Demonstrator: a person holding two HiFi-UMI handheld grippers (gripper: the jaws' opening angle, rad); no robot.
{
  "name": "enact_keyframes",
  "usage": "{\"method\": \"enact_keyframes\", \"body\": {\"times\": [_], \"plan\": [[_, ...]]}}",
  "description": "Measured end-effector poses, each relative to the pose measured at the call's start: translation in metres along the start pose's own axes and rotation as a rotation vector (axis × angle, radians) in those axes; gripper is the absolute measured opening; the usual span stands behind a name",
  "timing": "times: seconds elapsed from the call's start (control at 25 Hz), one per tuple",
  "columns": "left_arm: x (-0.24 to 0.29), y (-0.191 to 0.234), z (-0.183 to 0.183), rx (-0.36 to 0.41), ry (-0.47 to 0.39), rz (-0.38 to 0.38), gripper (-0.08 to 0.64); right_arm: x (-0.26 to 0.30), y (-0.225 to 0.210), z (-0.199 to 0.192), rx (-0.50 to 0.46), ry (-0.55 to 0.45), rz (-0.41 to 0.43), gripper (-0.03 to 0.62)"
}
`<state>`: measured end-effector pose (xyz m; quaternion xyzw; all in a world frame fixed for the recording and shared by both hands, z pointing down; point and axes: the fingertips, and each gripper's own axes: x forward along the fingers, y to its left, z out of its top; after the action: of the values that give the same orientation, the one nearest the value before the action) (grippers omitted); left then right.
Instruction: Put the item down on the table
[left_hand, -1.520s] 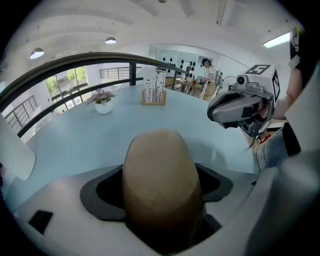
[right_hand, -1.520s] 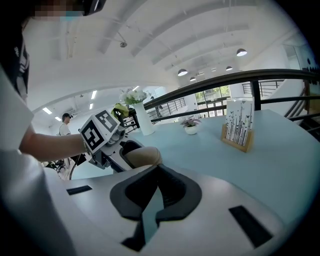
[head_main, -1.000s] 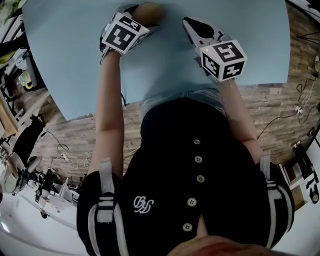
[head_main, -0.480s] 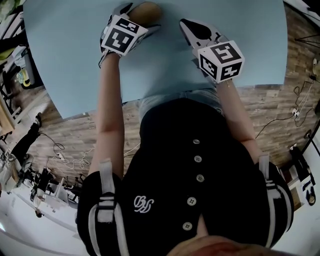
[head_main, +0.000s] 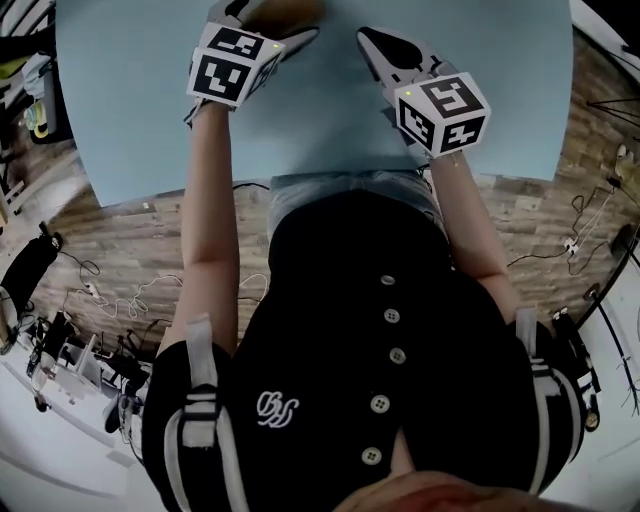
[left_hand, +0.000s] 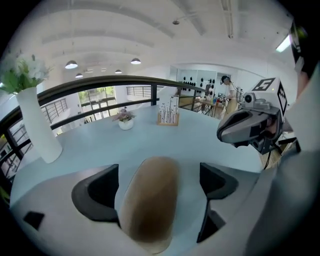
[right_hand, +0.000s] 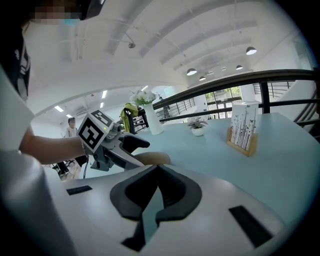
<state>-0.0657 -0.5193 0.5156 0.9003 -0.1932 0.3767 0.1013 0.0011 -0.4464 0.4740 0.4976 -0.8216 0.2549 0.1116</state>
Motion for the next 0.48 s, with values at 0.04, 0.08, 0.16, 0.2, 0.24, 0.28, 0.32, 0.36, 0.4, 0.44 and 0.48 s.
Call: {"method": "enact_keyframes", "body": {"times": [0.04, 0.08, 0.16, 0.2, 0.24, 0.28, 0.32, 0.36, 0.4, 0.44, 0.48], "plan": [[-0.005, -0.001, 0.003, -0.008, -0.01, 0.013, 0.515, -0.001, 0.002, 0.002, -0.009, 0.001, 0.009, 0.012], [-0.01, -0.002, 0.005, -0.012, -0.021, 0.024, 0.51, -0.001, 0.004, 0.004, -0.018, 0.001, 0.018, 0.012], [-0.021, -0.007, 0.01, -0.022, -0.046, 0.038, 0.505, -0.003, 0.008, 0.007, -0.032, 0.0, 0.034, 0.012], [-0.027, -0.009, 0.013, -0.03, -0.061, 0.041, 0.5, -0.004, 0.01, 0.009, -0.038, -0.002, 0.041, 0.012], [-0.032, -0.012, 0.016, -0.042, -0.076, 0.041, 0.497, -0.004, 0.012, 0.011, -0.042, -0.005, 0.048, 0.012], [-0.038, -0.014, 0.018, -0.058, -0.093, 0.039, 0.484, -0.005, 0.014, 0.014, -0.044, -0.008, 0.056, 0.012], [-0.044, -0.016, 0.019, -0.078, -0.11, 0.035, 0.465, -0.005, 0.017, 0.016, -0.044, -0.012, 0.063, 0.012], [-0.049, -0.017, 0.02, -0.1, -0.128, 0.035, 0.455, -0.005, 0.018, 0.018, -0.047, -0.014, 0.068, 0.012], [-0.053, -0.017, 0.021, -0.119, -0.146, 0.042, 0.444, -0.005, 0.019, 0.019, -0.052, -0.016, 0.071, 0.012], [-0.058, -0.016, 0.022, -0.136, -0.162, 0.055, 0.436, -0.006, 0.02, 0.021, -0.057, -0.017, 0.072, 0.012], [-0.064, -0.015, 0.023, -0.151, -0.178, 0.07, 0.426, -0.006, 0.021, 0.023, -0.062, -0.018, 0.073, 0.012]]}}
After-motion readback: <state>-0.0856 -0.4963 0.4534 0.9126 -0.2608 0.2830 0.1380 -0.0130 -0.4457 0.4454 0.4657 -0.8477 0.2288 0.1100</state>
